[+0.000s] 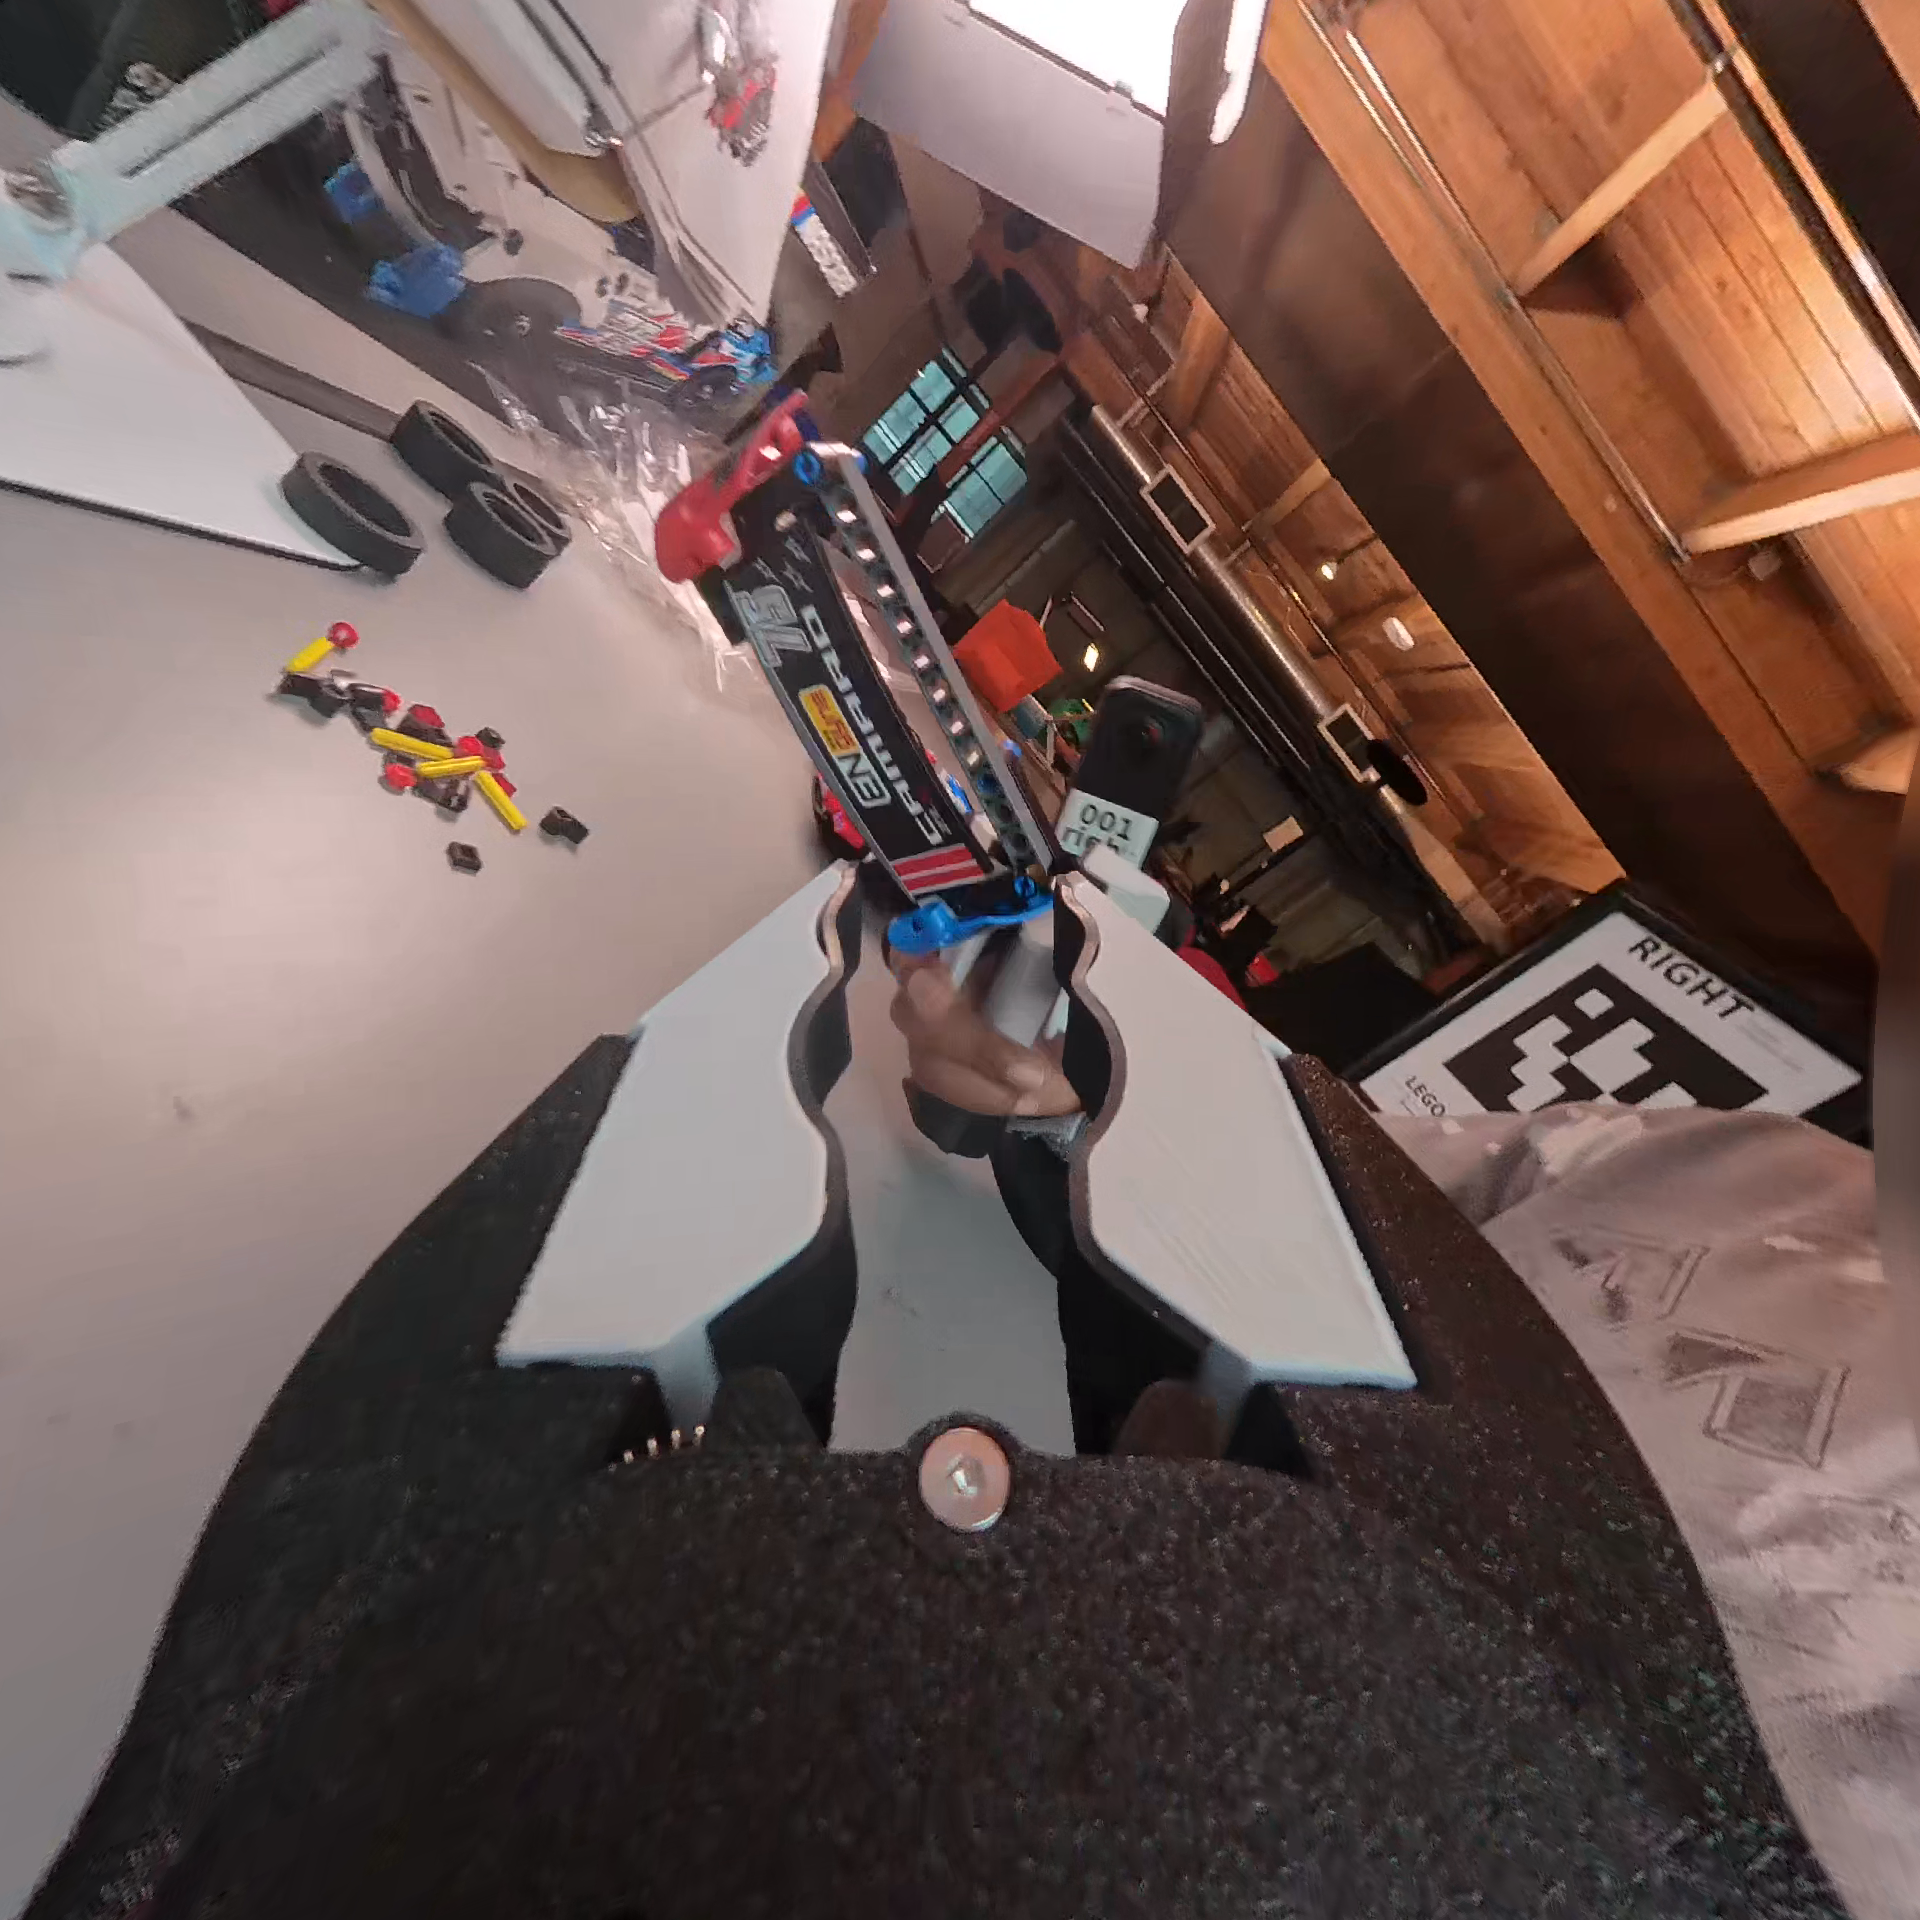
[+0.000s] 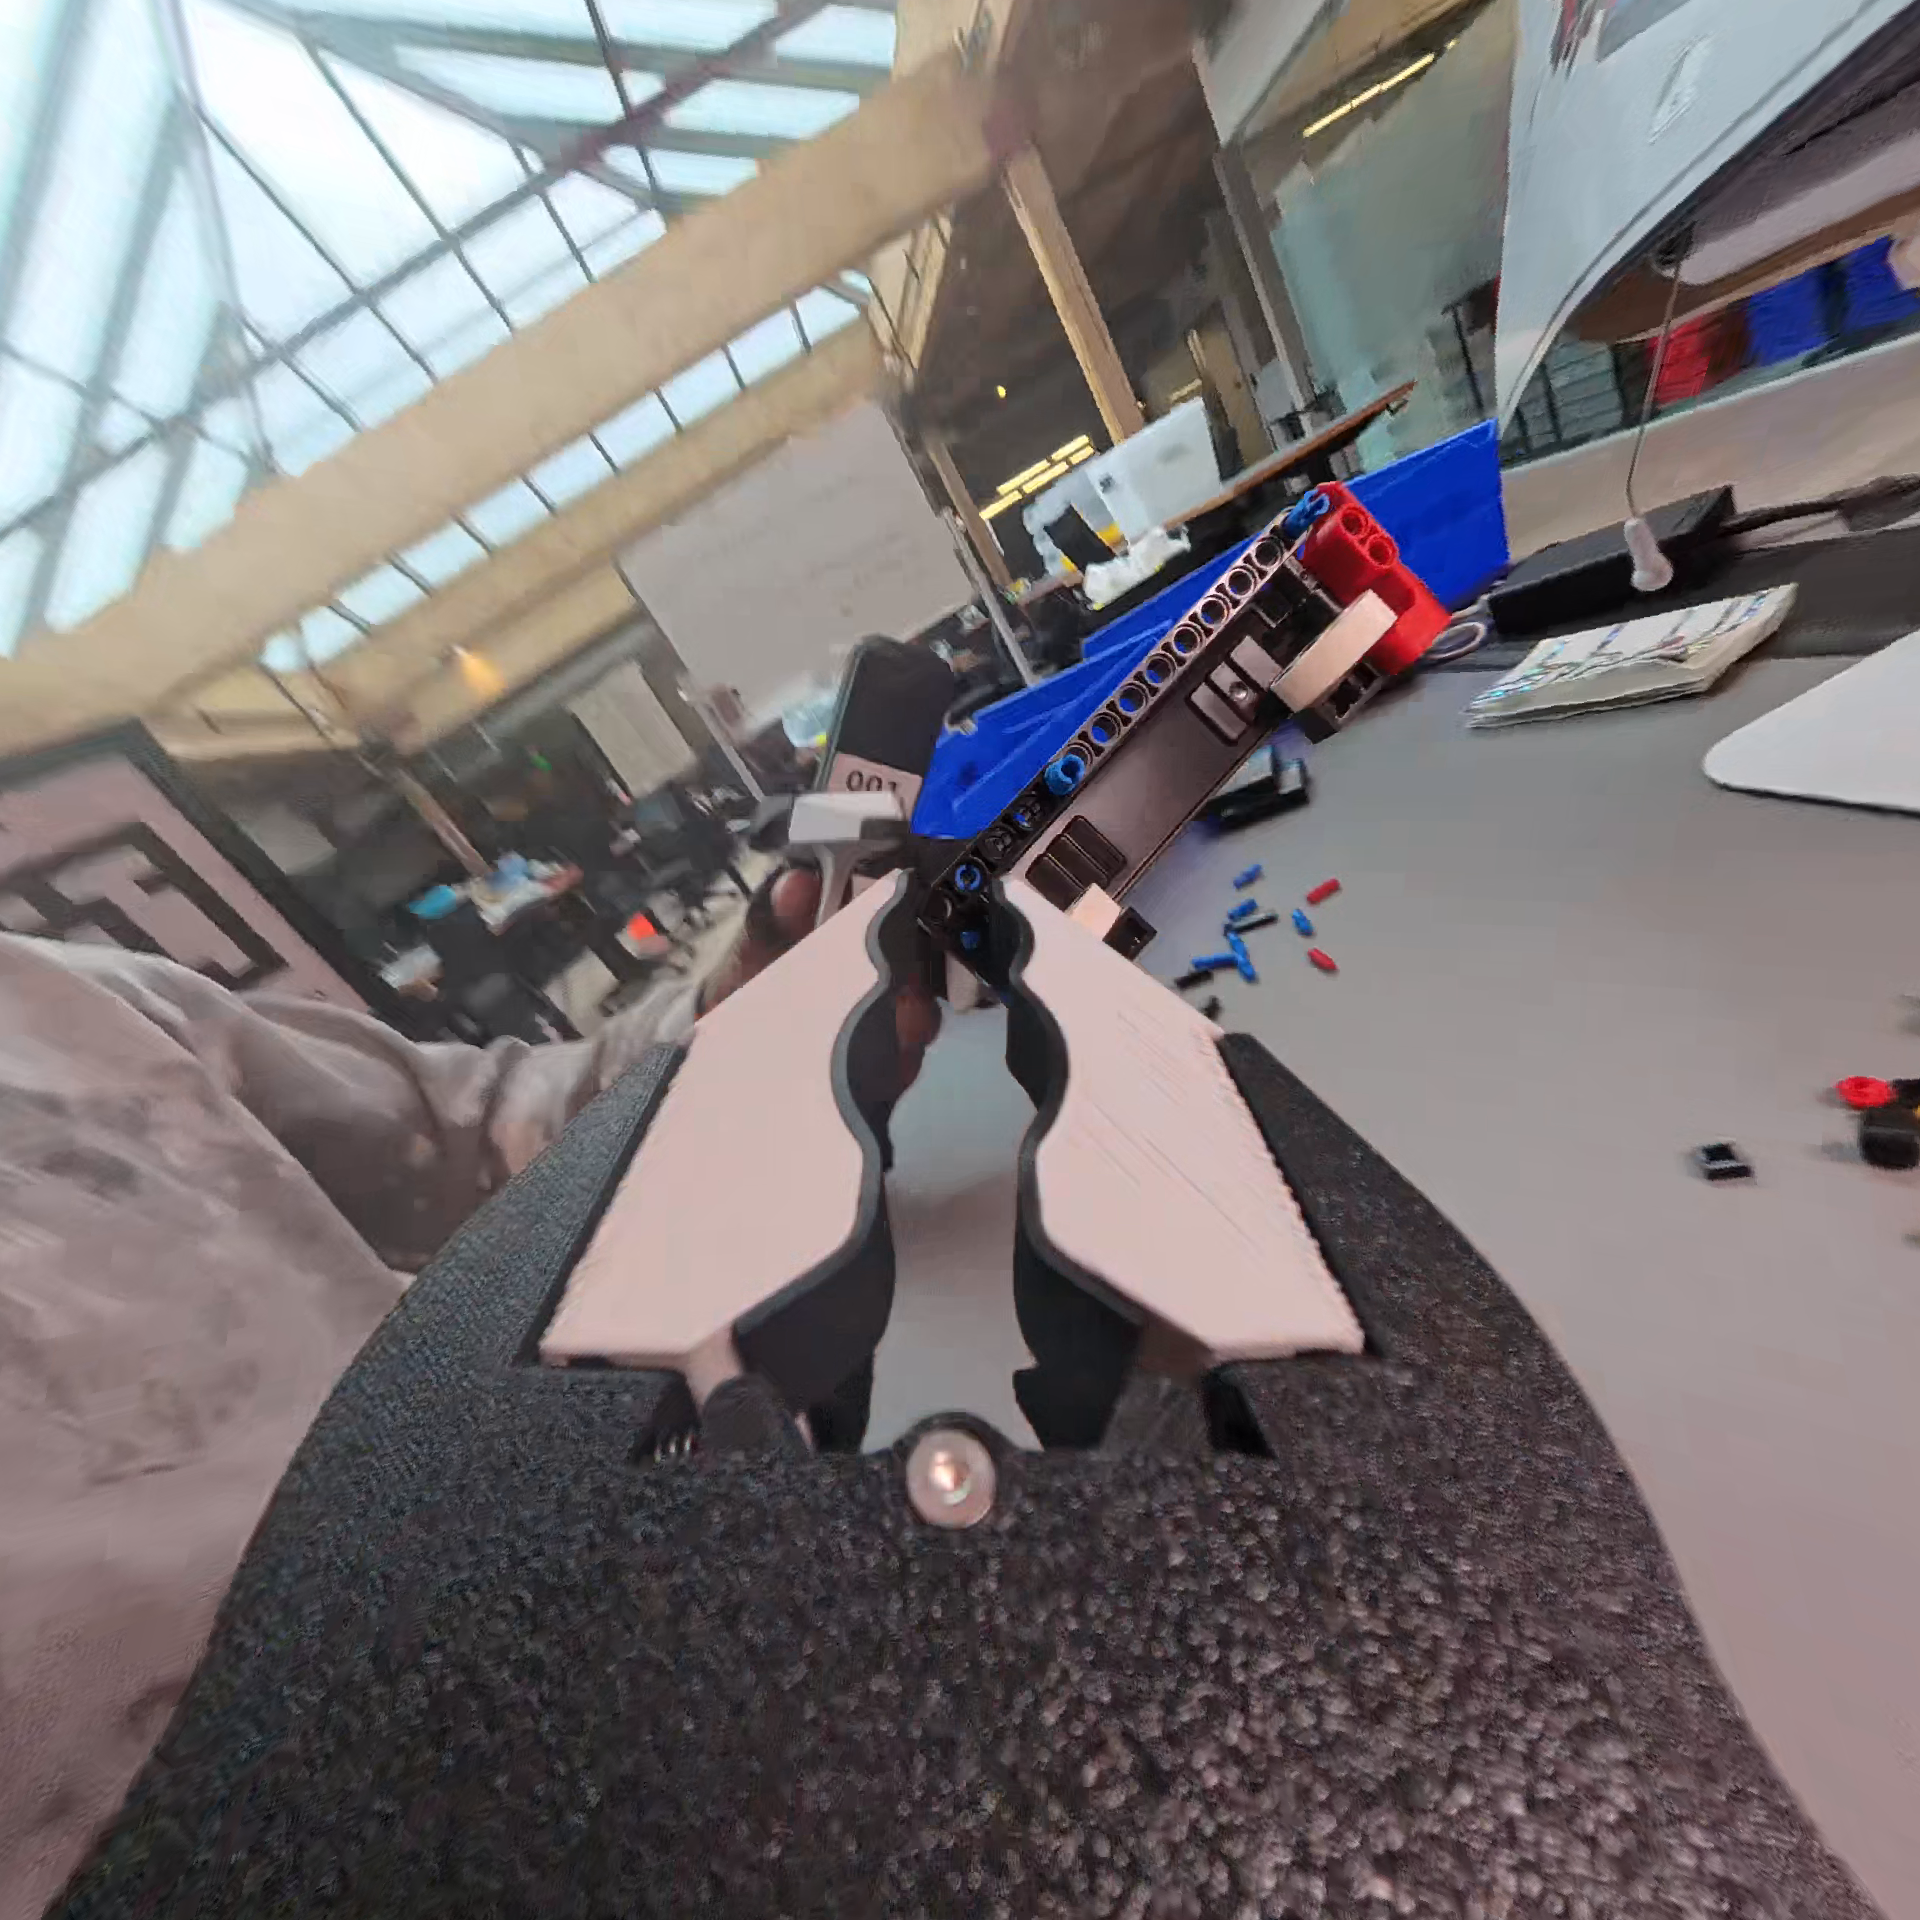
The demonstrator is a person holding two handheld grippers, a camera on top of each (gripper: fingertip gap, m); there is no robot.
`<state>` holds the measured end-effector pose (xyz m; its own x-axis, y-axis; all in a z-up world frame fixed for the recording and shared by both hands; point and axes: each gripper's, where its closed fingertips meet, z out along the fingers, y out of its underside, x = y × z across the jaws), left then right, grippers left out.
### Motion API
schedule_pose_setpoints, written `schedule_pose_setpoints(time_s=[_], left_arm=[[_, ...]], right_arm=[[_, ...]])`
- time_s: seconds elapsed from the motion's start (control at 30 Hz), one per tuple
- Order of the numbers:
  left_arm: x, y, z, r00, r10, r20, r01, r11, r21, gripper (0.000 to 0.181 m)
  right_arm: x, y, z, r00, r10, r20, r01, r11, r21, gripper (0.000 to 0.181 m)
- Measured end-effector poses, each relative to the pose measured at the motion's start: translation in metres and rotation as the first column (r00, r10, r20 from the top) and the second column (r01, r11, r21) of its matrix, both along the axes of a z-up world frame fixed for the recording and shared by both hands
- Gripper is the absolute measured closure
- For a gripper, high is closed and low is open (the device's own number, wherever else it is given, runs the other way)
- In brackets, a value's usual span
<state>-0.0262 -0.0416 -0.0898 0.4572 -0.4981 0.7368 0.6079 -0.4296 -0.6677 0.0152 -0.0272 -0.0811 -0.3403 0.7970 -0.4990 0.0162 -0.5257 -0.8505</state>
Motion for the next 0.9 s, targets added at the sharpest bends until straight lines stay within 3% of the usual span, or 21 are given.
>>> schedule_pose_setpoints(time_s=[0.07, 0.13, 0.23, 0.3, 0.33, 0.47, 0.6, 0.8, 0.9], left_arm=[[0.015, -0.004, 0.004, 0.995, -0.021, -0.102, 0.029, 0.997, 0.07, 0.146], [0.03, -0.006, 0.0, 0.947, 0.016, -0.322, 0.032, 0.989, 0.143, 0.146], [0.033, -0.003, -0.006, 0.756, 0.196, -0.624, -0.017, 0.96, 0.28, 0.151], [0.033, -0.005, -0.01, 0.629, 0.264, -0.731, 0.009, 0.938, 0.346, 0.154], [0.032, -0.005, -0.014, 0.597, 0.264, -0.758, 0.02, 0.939, 0.342, 0.156], [0.033, -0.01, -0.02, 0.606, 0.199, -0.77, 0.076, 0.95, 0.304, 0.163], [0.034, -0.014, -0.035, 0.562, 0.105, -0.821, 0.141, 0.965, 0.22, 0.168], [0.03, -0.015, -0.046, 0.612, 0.003, -0.791, 0.09, 0.993, 0.074, 0.169], [0.031, -0.016, -0.053, 0.599, -0.028, -0.8, 0.08, 0.997, 0.024, 0.174]], right_arm=[[0.001, 0.004, 0.004, 0.999, 0.04, -0.029, -0.044, 0.985, -0.168, 0.168], [0.0, 0.002, 0.003, 0.995, 0.088, -0.048, -0.098, 0.946, -0.309, 0.168], [-0.004, -0.009, -0.003, 0.988, 0.148, -0.033, -0.149, 0.911, -0.385, 0.169], [-0.005, -0.014, -0.005, 0.986, 0.169, -0.011, -0.16, 0.91, -0.383, 0.169], [-0.006, -0.015, -0.008, 0.985, 0.173, 0.012, -0.156, 0.915, -0.373, 0.169], [-0.008, -0.023, -0.028, 0.969, 0.201, 0.14, -0.152, 0.942, -0.299, 0.168], [-0.01, -0.03, -0.039, 0.956, 0.234, 0.18, -0.164, 0.929, -0.333, 0.169], [-0.014, -0.032, -0.049, 0.956, 0.18, 0.232, -0.125, 0.964, -0.233, 0.169], [-0.017, -0.031, -0.052, 0.958, 0.137, 0.253, -0.093, 0.979, -0.179, 0.169]])
